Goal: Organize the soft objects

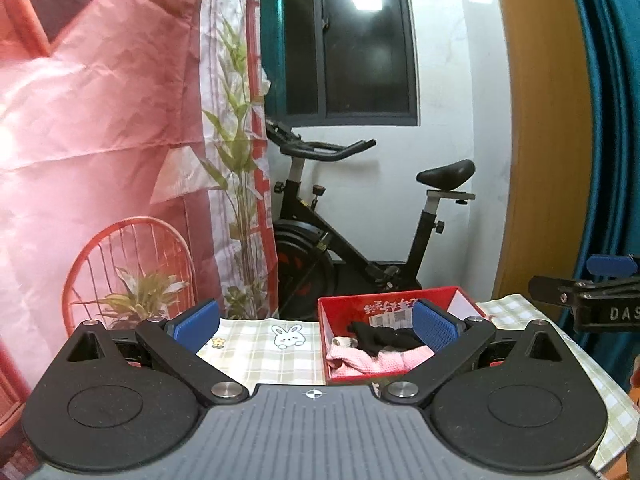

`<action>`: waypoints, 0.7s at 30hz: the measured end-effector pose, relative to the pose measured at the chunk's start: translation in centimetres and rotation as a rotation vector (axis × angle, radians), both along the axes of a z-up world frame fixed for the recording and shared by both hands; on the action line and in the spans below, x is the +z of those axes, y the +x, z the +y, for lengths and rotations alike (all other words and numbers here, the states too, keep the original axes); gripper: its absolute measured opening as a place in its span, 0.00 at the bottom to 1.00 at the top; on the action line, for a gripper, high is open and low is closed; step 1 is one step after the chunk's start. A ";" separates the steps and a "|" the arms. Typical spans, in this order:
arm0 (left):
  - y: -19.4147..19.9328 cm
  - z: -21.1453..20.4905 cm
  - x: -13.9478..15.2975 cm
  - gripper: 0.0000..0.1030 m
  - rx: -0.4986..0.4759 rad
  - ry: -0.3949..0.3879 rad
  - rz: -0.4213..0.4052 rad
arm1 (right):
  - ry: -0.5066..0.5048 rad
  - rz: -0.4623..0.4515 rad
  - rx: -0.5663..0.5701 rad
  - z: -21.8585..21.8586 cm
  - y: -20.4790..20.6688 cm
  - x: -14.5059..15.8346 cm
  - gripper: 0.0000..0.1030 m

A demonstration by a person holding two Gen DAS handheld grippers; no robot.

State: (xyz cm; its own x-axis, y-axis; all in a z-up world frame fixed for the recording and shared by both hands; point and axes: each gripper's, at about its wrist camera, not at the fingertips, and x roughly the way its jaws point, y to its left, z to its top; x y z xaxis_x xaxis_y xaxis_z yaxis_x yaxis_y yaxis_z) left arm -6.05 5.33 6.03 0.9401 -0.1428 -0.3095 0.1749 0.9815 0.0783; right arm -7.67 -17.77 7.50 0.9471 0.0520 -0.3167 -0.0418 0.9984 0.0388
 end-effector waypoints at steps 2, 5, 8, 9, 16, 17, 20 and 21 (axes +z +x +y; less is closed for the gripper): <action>-1.1 0.2 -0.1 1.00 0.006 0.009 -0.011 | -0.002 -0.003 -0.009 0.2 -0.9 0.2 1.00; -2.3 0.5 -0.1 1.00 0.027 0.011 -0.008 | -0.003 -0.001 -0.023 0.6 -2.6 0.2 1.00; -3.4 1.0 0.1 1.00 0.029 0.005 -0.012 | -0.005 -0.004 -0.015 0.9 -3.8 0.2 1.00; -3.6 1.1 0.2 1.00 0.026 0.008 -0.014 | -0.008 -0.001 -0.010 1.1 -4.1 0.2 1.00; -3.4 1.1 0.3 1.00 0.049 0.013 -0.021 | -0.023 0.019 -0.018 1.4 -3.8 -0.4 1.00; -3.5 1.1 0.2 1.00 0.055 0.014 -0.021 | -0.021 0.021 -0.021 1.4 -3.8 -0.5 1.00; -3.5 0.8 0.0 1.00 0.062 0.032 -0.021 | -0.021 0.020 -0.017 1.4 -3.7 -0.5 1.00; -3.5 0.7 0.0 1.00 0.062 0.036 -0.021 | -0.022 0.020 -0.016 1.4 -3.8 -0.6 1.00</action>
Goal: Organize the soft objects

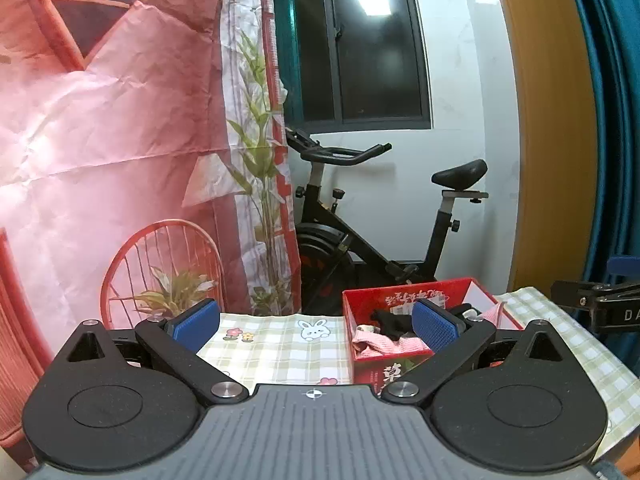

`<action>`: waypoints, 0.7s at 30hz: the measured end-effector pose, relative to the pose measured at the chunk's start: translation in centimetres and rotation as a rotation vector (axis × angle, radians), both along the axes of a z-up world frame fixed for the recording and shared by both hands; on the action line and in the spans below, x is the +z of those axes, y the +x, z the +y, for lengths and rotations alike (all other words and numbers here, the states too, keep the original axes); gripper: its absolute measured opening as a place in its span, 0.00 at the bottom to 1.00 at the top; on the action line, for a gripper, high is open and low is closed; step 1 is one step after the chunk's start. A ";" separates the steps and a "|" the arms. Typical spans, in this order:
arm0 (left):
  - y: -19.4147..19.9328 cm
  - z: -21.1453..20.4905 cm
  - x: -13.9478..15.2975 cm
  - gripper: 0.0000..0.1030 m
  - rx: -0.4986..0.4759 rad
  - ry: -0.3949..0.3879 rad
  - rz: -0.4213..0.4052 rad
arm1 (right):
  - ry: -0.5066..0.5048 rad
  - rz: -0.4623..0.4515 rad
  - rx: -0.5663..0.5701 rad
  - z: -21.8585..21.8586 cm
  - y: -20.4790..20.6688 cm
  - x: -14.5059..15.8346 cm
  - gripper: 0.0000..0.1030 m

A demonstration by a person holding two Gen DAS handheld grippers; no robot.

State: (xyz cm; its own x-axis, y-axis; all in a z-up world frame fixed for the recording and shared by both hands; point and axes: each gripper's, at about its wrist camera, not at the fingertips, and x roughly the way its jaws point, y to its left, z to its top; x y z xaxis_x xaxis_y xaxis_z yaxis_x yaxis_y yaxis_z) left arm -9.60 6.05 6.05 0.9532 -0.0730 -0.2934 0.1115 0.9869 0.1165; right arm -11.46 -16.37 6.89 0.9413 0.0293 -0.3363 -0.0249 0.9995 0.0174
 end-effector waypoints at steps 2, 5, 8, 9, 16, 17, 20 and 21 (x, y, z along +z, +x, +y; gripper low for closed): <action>-0.1 -0.1 0.0 1.00 0.002 0.002 -0.002 | -0.001 0.001 0.001 0.0 0.0 -0.1 1.00; -0.1 -0.1 0.0 1.00 0.007 0.002 -0.002 | 0.002 0.000 -0.001 0.0 0.0 -0.2 1.00; -0.2 -0.1 0.0 1.00 0.024 0.002 -0.008 | 0.001 -0.001 0.000 -0.1 0.0 -0.1 1.00; -0.2 0.0 0.0 1.00 0.026 -0.002 -0.013 | 0.000 -0.001 0.001 -0.1 0.0 -0.2 1.00; 0.0 0.1 0.0 1.00 0.020 -0.003 -0.013 | 0.002 0.000 -0.010 -0.3 0.1 -0.1 1.00; 0.0 0.2 0.0 1.00 0.021 -0.006 -0.012 | 0.002 0.001 -0.011 -0.4 0.1 -0.1 1.00; 0.1 0.3 0.0 1.00 0.023 -0.012 -0.012 | 0.002 0.001 -0.010 -0.3 0.2 -0.1 1.00; 0.1 0.3 0.0 1.00 0.023 -0.012 -0.012 | 0.002 0.001 -0.011 -0.3 0.2 -0.1 1.00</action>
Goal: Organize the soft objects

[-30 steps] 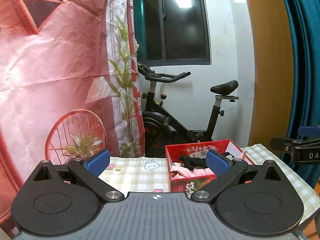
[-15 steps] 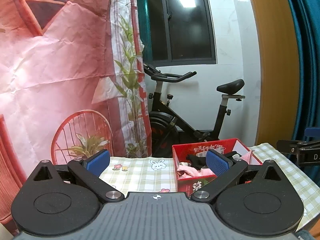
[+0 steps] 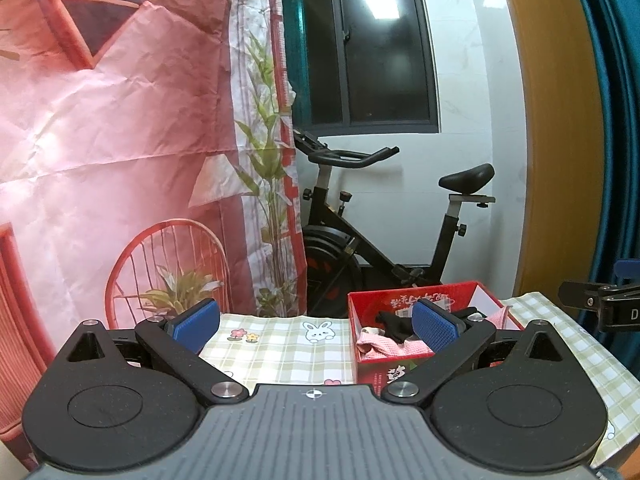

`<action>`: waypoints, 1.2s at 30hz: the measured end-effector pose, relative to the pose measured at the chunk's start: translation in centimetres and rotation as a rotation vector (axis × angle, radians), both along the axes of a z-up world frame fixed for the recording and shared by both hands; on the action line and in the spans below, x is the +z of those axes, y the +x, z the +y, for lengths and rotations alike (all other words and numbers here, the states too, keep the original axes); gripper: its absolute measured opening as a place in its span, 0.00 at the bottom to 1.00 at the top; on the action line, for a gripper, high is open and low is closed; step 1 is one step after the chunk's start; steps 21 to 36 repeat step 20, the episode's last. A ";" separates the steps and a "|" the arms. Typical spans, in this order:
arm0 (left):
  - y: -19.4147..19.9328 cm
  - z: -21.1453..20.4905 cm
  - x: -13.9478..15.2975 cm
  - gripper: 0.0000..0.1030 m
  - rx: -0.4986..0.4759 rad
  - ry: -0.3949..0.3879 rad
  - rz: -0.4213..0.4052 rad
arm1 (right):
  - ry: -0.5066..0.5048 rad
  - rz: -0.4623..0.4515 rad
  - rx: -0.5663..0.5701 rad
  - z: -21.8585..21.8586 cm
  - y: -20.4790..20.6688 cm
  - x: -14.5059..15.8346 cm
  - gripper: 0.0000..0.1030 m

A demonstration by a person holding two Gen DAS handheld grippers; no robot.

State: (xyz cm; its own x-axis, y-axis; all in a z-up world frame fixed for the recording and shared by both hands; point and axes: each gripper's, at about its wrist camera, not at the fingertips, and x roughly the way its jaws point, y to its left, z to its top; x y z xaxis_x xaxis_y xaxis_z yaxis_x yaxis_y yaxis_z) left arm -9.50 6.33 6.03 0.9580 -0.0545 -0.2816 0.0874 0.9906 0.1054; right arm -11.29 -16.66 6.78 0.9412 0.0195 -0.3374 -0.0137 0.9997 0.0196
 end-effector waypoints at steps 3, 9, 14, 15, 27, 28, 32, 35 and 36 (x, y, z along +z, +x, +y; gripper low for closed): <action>0.1 -0.1 -0.1 1.00 0.001 0.002 0.002 | 0.000 0.001 0.000 0.0 0.0 0.0 1.00; 0.0 -0.3 -0.1 1.00 0.005 -0.002 0.007 | 0.001 0.002 0.000 0.0 0.0 0.0 1.00; 0.1 -0.2 -0.1 1.00 0.006 -0.013 0.011 | 0.002 0.004 0.001 -0.1 0.1 -0.2 1.00; 0.1 -0.2 -0.1 1.00 0.005 -0.017 0.011 | 0.002 0.004 0.002 -0.1 0.1 -0.2 1.00; 0.1 -0.4 -0.1 1.00 0.005 -0.019 0.011 | 0.002 0.006 0.003 -0.1 0.1 -0.4 1.00; 0.1 -0.4 -0.1 1.00 0.005 -0.019 0.011 | 0.002 0.006 0.003 -0.1 0.1 -0.4 1.00; 0.1 -0.4 -0.1 1.00 0.005 -0.019 0.011 | 0.002 0.006 0.003 -0.1 0.1 -0.4 1.00; 0.1 -0.4 -0.1 1.00 0.005 -0.019 0.011 | 0.002 0.006 0.003 -0.1 0.1 -0.4 1.00; 0.1 -0.4 -0.1 1.00 0.005 -0.019 0.011 | 0.002 0.006 0.003 -0.1 0.1 -0.4 1.00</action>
